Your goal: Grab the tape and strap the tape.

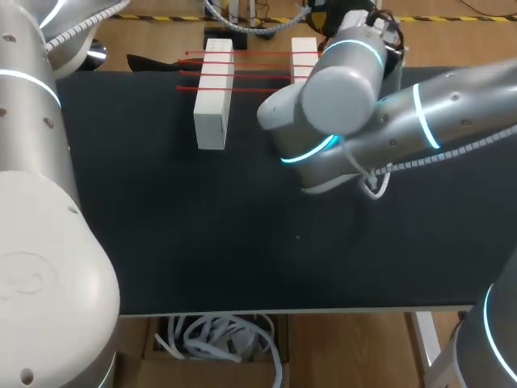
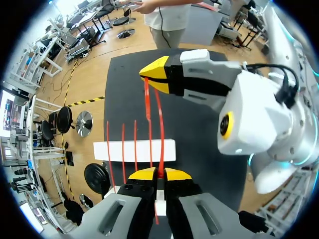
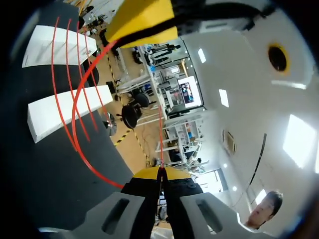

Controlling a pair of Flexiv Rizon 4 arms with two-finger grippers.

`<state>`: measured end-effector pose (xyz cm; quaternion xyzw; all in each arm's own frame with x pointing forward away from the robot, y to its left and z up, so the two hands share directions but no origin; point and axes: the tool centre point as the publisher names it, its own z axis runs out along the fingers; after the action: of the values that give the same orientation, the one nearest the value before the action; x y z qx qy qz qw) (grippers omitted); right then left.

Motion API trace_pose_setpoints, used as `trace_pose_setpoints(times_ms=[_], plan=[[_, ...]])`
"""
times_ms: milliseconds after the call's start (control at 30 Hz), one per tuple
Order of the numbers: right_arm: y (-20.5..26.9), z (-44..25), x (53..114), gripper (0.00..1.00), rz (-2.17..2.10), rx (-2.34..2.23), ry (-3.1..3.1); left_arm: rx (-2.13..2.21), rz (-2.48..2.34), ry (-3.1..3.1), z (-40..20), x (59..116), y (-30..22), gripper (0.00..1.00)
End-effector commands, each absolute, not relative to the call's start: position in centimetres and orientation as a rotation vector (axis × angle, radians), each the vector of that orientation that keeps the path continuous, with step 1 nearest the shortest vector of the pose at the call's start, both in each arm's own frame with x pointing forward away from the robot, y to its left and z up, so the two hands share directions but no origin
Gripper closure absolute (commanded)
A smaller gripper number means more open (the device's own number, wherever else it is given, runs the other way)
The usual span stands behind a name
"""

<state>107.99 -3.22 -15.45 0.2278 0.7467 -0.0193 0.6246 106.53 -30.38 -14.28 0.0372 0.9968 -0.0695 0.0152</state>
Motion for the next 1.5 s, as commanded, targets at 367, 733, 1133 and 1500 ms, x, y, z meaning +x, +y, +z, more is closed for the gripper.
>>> trace_pose_setpoints(times_ms=[367,733,1133,1500], plan=[[-0.2,-15.3,107.7,1.0,-0.072,0.474,1.665,0.114,-0.21,3.106,-14.2,106.6,-30.4,1.0],[0.2,-14.7,107.7,1.0,-0.095,0.476,1.644,0.114,-0.21,3.106,-14.2,106.6,-30.4,1.0],[1.3,-14.6,107.7,1.0,-0.092,0.417,1.636,0.114,-0.21,3.106,-14.2,106.6,-30.4,1.0],[1.4,-14.5,107.5,1.0,-0.13,0.382,1.61,0.114,-0.21,3.106,-14.2,106.6,-30.4,1.0]])
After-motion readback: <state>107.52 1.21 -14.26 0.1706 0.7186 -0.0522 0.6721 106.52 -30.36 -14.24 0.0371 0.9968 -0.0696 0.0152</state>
